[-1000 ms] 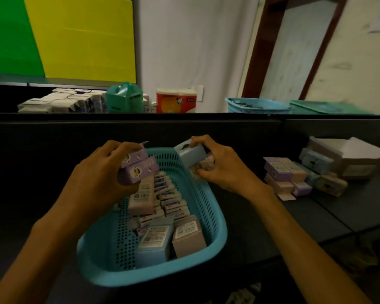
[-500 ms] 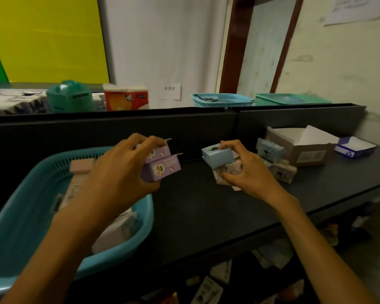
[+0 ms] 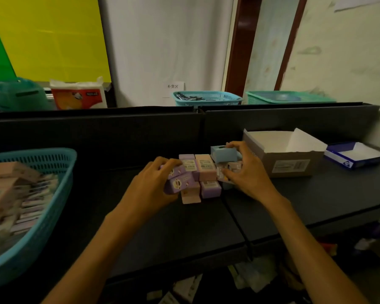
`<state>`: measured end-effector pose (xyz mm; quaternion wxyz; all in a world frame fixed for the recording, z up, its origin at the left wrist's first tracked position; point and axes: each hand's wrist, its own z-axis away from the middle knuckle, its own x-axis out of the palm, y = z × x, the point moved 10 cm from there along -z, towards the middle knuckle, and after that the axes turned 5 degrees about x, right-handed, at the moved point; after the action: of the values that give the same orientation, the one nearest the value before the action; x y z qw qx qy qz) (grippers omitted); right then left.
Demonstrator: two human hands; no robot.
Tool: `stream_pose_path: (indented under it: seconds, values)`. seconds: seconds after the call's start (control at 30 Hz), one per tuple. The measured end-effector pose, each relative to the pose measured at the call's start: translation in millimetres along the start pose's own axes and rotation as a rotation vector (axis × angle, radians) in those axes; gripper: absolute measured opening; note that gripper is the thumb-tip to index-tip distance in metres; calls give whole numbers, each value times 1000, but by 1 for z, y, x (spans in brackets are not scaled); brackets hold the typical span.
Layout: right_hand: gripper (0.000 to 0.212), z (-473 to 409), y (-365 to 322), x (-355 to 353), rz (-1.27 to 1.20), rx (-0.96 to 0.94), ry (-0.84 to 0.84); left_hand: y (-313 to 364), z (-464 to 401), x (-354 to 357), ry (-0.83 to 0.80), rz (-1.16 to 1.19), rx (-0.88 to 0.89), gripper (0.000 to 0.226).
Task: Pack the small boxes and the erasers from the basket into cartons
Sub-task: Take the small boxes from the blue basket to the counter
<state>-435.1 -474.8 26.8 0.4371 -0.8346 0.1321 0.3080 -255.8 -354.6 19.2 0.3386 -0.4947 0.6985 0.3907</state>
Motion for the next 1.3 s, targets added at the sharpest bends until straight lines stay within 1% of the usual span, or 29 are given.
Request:
stream_pose_path:
  seconds: [0.1, 0.2, 0.33, 0.47, 0.63, 0.7, 0.83, 0.97, 1.13, 1.3]
  values:
    - [54, -14, 15, 10, -13, 12, -38, 8, -10, 32, -48, 79, 3, 77]
    - [53, -25, 27, 23, -16, 27, -55, 9, -18, 55, -87, 110, 7, 78]
    - [52, -36, 35, 31, 2, 29, -34, 1, -38, 70, -81, 107, -13, 81]
    - [51, -49, 37, 43, 60, 19, -39, 1, -59, 82, -73, 106, 14, 84]
    - [58, -53, 49, 45, 134, 96, -109, -7, -69, 108, -210, 65, -5, 98]
    - [60, -52, 50, 39, 177, 97, -131, -7, -66, 115, -272, 53, 7, 107]
    - [63, -48, 47, 29, 264, 88, -114, -5, -59, 117, -338, 60, 5, 114]
    - [60, -44, 35, 19, 302, 34, -80, -2, -57, 102, -352, 11, -6, 108]
    - [56, -35, 13, 10, 320, -44, -53, -6, -51, 75, -297, -75, -61, 95]
    - [59, -18, -8, 33, 360, -87, -157, -18, -32, 48, -304, -224, -181, 85]
